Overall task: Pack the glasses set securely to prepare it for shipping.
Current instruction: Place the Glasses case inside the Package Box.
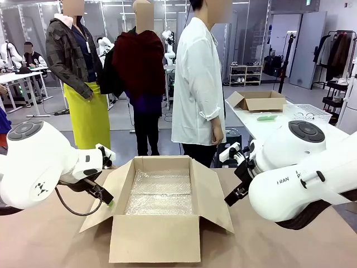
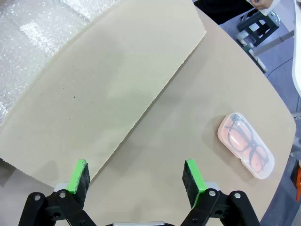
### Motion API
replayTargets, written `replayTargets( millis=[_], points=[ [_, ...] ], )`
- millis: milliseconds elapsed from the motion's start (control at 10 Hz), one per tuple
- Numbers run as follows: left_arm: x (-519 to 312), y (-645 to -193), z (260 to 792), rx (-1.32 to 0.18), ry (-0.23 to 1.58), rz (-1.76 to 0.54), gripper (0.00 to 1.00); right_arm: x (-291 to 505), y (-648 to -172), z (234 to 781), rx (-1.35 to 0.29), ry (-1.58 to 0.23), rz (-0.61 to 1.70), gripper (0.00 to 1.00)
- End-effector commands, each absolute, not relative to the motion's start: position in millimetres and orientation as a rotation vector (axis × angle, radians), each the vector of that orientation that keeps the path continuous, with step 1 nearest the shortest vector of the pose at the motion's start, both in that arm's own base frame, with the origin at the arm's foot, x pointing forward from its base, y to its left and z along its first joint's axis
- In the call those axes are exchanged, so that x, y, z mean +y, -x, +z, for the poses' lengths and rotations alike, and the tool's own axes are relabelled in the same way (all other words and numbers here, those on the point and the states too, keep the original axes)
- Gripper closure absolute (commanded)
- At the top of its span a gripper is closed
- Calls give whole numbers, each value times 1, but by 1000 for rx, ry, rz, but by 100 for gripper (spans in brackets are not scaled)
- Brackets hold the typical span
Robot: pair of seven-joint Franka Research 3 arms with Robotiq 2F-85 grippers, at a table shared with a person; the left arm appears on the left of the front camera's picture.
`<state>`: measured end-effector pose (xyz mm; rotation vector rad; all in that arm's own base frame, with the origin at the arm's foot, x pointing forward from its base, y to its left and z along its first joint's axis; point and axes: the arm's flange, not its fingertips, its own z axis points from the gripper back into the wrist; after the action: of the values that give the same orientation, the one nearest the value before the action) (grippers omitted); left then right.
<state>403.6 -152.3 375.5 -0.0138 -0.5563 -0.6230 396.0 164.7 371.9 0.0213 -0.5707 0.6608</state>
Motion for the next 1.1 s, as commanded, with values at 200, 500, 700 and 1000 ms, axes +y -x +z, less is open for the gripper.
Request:
replayTargets(
  millis=[200,500,700,1000],
  points=[
    [-139,-370,456,-545,73,-730,0,117,-403,441,-559,15,754,0],
    [-129,-329,500,-551,239,-840,0,82,-434,476,-466,97,885,0],
    [-133,-308,505,-564,269,-845,0,72,-453,479,-386,141,987,0],
    [-138,-317,522,-580,263,-837,0,71,-448,479,-400,123,948,0]
  ],
)
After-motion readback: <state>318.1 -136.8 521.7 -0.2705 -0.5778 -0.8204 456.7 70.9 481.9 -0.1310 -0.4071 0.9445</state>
